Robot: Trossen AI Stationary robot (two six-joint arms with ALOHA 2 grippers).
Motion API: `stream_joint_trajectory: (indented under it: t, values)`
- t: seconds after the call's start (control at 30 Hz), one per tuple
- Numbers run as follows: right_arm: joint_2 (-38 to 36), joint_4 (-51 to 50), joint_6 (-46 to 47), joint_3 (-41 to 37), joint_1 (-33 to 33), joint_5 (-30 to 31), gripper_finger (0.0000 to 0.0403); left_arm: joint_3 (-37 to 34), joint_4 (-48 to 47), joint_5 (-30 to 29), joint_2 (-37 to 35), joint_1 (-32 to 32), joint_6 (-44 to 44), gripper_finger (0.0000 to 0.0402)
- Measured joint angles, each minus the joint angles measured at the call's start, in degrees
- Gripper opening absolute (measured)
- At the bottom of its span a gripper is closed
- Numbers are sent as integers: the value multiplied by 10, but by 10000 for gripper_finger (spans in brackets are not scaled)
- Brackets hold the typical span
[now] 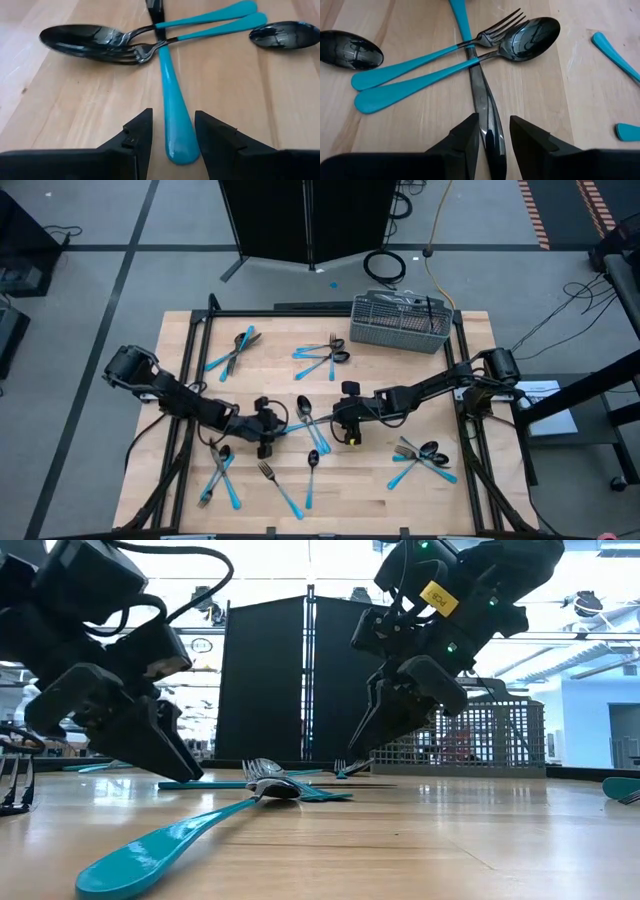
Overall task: Sort silverware
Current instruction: Put the blue knife into the right of the blue utensil organizer
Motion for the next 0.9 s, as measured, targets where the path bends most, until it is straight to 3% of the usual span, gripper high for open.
stream_joint_trajectory:
  t: [0.4, 0.9]
  values:
    - [0, 12, 4, 0, 0, 0, 102, 2, -13, -30, 29, -7, -38, 140]
    - [0, 10, 6, 0, 0, -2, 102, 1, -13, -21, 31, -5, -37, 86]
